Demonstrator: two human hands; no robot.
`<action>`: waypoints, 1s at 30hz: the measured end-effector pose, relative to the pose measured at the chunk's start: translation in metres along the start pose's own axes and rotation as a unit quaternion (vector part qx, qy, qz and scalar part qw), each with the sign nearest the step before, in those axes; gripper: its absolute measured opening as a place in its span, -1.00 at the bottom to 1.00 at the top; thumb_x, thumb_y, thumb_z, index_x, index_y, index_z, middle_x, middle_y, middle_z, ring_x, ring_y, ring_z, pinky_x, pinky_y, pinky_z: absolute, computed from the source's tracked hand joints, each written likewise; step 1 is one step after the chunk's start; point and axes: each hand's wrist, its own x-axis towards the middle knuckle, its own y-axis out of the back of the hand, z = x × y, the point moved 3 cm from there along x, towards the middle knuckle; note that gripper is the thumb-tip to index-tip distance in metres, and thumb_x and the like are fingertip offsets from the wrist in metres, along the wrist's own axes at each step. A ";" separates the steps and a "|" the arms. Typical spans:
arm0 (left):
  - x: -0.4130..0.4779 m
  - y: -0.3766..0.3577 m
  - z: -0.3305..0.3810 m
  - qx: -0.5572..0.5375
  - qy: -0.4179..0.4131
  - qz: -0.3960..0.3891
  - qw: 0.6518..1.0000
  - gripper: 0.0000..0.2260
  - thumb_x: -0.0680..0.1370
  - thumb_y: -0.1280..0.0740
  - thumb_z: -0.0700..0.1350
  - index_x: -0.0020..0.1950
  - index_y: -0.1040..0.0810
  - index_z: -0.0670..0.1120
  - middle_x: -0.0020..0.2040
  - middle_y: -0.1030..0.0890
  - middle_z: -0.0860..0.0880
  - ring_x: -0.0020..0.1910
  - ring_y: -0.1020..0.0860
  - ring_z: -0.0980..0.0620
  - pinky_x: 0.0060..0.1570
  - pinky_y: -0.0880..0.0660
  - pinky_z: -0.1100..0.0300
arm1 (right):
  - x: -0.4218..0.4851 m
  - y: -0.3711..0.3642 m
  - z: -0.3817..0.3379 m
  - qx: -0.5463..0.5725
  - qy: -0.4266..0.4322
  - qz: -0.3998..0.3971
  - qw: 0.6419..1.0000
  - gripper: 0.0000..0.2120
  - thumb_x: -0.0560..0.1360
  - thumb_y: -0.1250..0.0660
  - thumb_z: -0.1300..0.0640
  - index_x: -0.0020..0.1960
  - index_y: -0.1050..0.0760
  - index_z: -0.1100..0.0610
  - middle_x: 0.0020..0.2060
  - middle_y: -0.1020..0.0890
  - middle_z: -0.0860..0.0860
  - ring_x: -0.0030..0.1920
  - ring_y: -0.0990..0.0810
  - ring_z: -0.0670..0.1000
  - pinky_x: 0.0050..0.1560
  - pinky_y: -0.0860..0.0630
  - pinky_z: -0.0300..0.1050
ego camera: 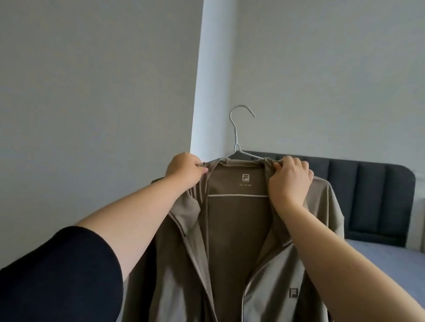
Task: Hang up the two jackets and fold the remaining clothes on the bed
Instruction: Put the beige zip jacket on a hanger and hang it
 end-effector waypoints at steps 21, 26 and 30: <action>-0.134 -0.364 -0.165 -0.153 0.175 -0.448 0.863 -0.47 0.58 -0.26 -0.12 0.52 -0.16 -0.01 0.40 -0.38 -0.12 0.34 -0.40 -0.09 0.33 -0.31 0.13 | -0.256 -0.200 0.235 -0.015 -0.240 -0.350 0.905 -0.62 0.60 -0.15 0.09 0.39 -0.34 0.14 0.25 -0.53 0.11 0.24 -0.47 0.18 0.19 -0.38 0.00; -0.202 -0.396 -0.198 -0.132 0.217 -0.403 0.879 -0.75 0.54 -0.21 -0.27 0.12 -0.58 -0.06 0.18 -0.58 -0.15 0.16 -0.53 -0.11 0.16 -0.42 0.20 | -0.352 -0.200 0.245 0.001 -0.268 -0.453 0.851 -0.70 0.53 -0.21 0.23 0.24 -0.49 0.18 0.15 -0.58 0.11 0.19 -0.51 0.12 0.12 -0.35 -0.17; -0.264 -0.408 -0.194 -0.061 0.315 -0.483 0.815 -0.79 0.52 -0.19 -0.29 -0.12 -0.63 -0.24 -0.12 -0.67 -0.22 -0.10 -0.65 -0.15 -0.17 -0.57 0.15 | -0.409 -0.173 0.241 0.015 -0.302 -0.513 0.803 -0.87 0.49 -0.26 0.22 -0.09 -0.58 0.08 -0.22 -0.60 -0.05 -0.12 -0.54 -0.01 -0.17 -0.33 -0.23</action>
